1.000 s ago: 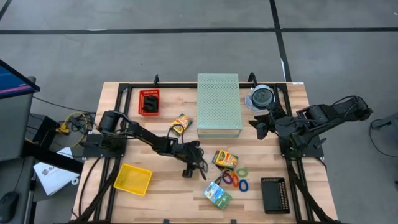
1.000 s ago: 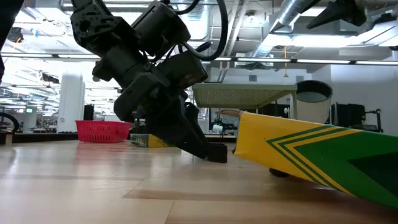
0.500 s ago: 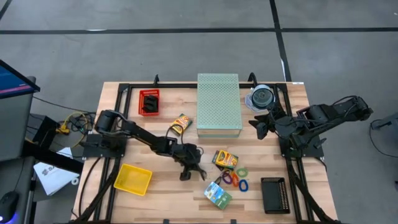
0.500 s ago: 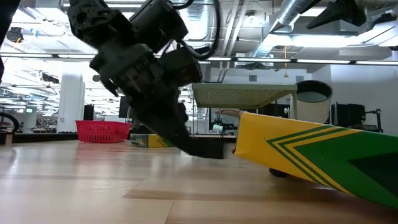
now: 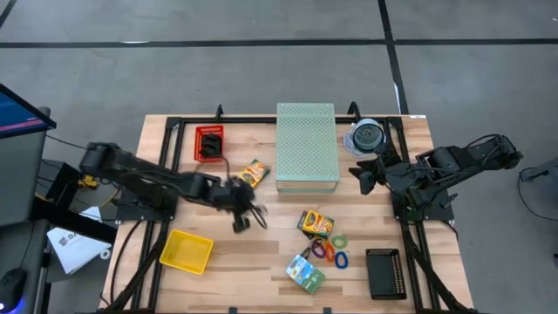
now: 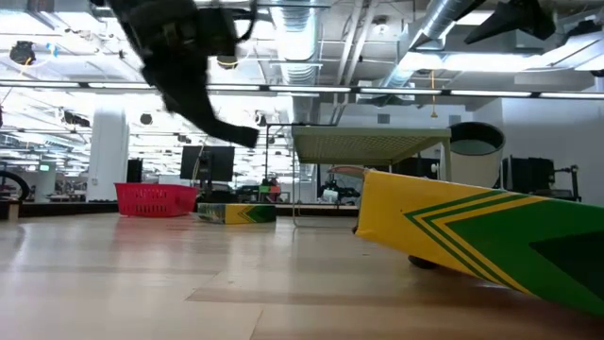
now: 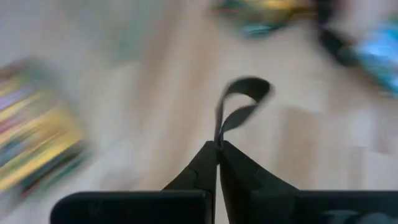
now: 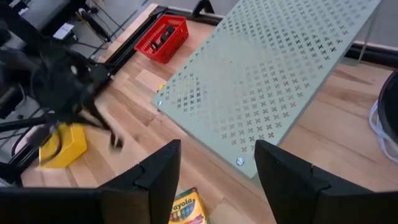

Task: Pick & Place Office Desk Supplies
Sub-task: Put the black rubber band into the red bin

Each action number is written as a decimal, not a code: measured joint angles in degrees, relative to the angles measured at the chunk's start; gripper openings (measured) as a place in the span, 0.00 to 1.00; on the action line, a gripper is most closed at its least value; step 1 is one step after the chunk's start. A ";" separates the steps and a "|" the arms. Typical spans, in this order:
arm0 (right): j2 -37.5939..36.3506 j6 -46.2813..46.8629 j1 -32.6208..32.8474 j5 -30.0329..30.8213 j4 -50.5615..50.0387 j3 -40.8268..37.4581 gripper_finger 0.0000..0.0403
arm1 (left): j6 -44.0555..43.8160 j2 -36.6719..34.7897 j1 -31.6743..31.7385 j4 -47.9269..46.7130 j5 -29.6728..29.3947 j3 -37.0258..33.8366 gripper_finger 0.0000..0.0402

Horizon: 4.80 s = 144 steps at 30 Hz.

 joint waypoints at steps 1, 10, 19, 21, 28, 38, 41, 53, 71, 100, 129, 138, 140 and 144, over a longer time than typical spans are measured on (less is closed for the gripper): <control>0.00 0.00 0.00 0.36 0.01 0.00 0.50 | -4.13 -2.20 0.07 -4.39 -3.05 0.00 0.00; 0.00 0.02 -0.06 1.95 0.01 0.00 0.50 | -39.95 -16.47 7.87 -27.09 -21.72 -2.19 0.00; 0.00 0.64 -0.48 1.95 0.19 -0.02 0.50 | -36.38 -19.24 34.40 -19.17 -14.61 -7.69 0.00; 0.00 0.66 -0.48 1.95 0.33 -0.02 0.50 | -31.26 -19.30 40.90 -13.51 -8.86 -10.16 0.00; 0.00 1.73 -0.44 1.99 0.18 -0.02 0.50 | -24.20 -19.22 57.06 -2.80 7.43 -16.32 0.00; 0.00 2.14 -0.52 2.12 0.03 -0.02 0.50 | -19.82 -20.62 59.59 -1.94 8.87 -16.37 0.15; 0.00 2.14 -0.55 2.13 -0.08 -0.02 0.50 | -19.84 -21.63 59.59 -1.89 7.42 -16.37 0.23; -0.02 2.37 -1.65 2.36 -0.09 -0.02 0.50 | -11.54 -27.64 57.54 8.12 18.61 -16.37 0.47; 0.00 1.38 -0.79 1.49 0.06 -0.02 0.50 | -11.43 -24.54 18.33 29.45 55.66 -16.19 0.41; 3.67 -1.30 10.55 -7.37 1.02 -0.02 0.50 | -3.75 18.98 -12.01 29.68 5.62 16.08 0.59; 3.26 -4.98 18.01 -6.84 -0.87 0.00 0.50 | -12.31 41.54 -8.90 27.08 -1.78 28.89 0.60; 3.28 -5.01 18.01 -6.49 -0.91 0.00 0.50 | -11.89 42.17 -5.56 27.55 3.77 28.89 0.57; 3.28 -5.16 18.01 -6.49 -0.91 0.00 0.50 | -11.89 42.17 -5.27 28.14 5.43 28.85 0.57; 3.28 -5.63 18.01 -6.45 -0.99 0.00 0.50 | -12.02 43.01 -5.54 28.63 7.29 28.89 0.56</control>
